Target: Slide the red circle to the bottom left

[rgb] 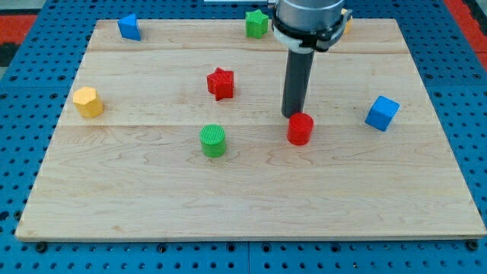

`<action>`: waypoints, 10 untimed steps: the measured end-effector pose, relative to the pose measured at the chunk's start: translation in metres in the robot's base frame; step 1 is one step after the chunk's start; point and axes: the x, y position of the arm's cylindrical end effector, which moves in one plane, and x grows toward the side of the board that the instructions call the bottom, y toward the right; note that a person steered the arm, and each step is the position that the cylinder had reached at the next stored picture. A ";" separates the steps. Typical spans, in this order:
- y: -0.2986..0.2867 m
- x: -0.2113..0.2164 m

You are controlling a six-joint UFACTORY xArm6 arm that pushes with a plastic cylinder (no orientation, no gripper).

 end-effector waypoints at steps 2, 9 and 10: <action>0.018 0.051; 0.031 0.162; -0.017 0.134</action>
